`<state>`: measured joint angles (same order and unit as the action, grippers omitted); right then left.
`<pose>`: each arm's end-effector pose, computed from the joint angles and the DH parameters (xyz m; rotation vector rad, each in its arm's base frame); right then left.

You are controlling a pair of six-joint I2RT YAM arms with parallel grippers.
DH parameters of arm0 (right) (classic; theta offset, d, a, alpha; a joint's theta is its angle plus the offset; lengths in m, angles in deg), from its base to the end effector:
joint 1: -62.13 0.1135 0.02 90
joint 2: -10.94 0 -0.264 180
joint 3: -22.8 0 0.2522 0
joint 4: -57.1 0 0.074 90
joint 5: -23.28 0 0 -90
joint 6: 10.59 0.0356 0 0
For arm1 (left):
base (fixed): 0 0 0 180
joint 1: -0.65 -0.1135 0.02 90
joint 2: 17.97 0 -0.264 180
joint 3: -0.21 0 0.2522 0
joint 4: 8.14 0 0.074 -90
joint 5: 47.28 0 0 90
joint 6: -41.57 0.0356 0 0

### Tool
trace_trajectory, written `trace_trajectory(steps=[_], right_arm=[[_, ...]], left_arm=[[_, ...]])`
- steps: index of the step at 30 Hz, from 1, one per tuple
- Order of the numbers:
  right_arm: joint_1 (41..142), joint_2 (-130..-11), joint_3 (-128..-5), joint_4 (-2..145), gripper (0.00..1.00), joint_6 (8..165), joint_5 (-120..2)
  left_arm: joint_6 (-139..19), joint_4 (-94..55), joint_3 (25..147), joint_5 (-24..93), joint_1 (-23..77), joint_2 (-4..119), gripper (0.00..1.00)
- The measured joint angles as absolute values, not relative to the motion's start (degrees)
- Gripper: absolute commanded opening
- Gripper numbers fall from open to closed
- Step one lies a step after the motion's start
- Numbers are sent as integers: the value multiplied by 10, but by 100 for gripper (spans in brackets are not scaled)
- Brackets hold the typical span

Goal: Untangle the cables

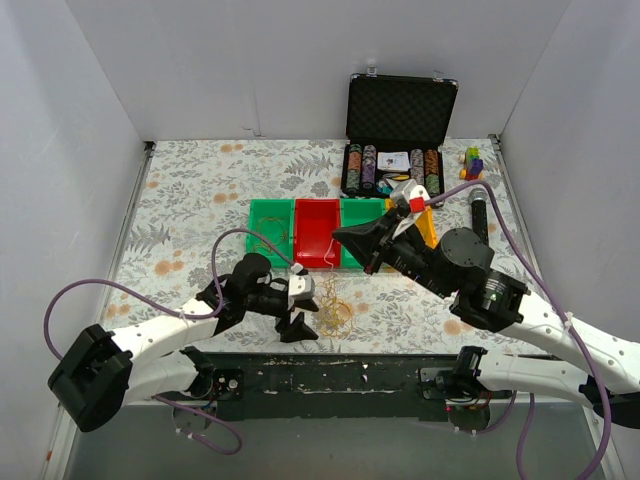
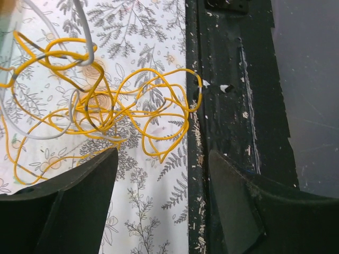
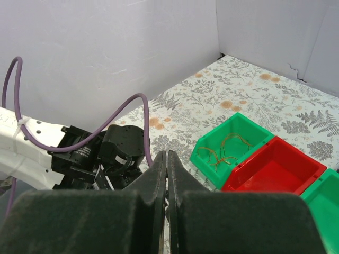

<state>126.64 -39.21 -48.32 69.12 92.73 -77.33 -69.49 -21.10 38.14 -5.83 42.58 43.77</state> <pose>0.0894 0.1723 0.4234 -0.4956 1.4077 0.9831 0.1339 -0.1561 0.1858 0.9412 2.1993 -1.5081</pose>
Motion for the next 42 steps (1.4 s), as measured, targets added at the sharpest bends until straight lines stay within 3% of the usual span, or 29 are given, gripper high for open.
trace_trajectory(steps=[15, 17, 21, 22, 29, 39, 40, 42], right_arm=[[1266, -408, -517, 686, 1, 927, -777], [1266, -412, -517, 683, 1, 927, -776], [1266, -416, -517, 678, 1, 928, -774], [1266, -416, -517, 676, 1, 929, -774], [1266, -413, -517, 673, 1, 932, -774], [1266, -387, -518, 674, 1, 929, -782], [1266, -386, -518, 674, 1, 929, -782], [1266, -386, -521, 674, 1, 929, -782]], left_arm=[[-754, -123, 369, 21, 442, 451, 68], [-760, -103, 367, 29, 448, 462, 54], [-772, -72, 354, 52, 456, 482, 7], [-774, -67, 349, 59, 459, 484, 0], [-783, -48, 334, 125, 476, 485, 0], [-760, -146, 349, 199, 472, 416, 0], [-758, -153, 350, 201, 469, 414, 12], [-755, -165, 352, 205, 464, 414, 56]])
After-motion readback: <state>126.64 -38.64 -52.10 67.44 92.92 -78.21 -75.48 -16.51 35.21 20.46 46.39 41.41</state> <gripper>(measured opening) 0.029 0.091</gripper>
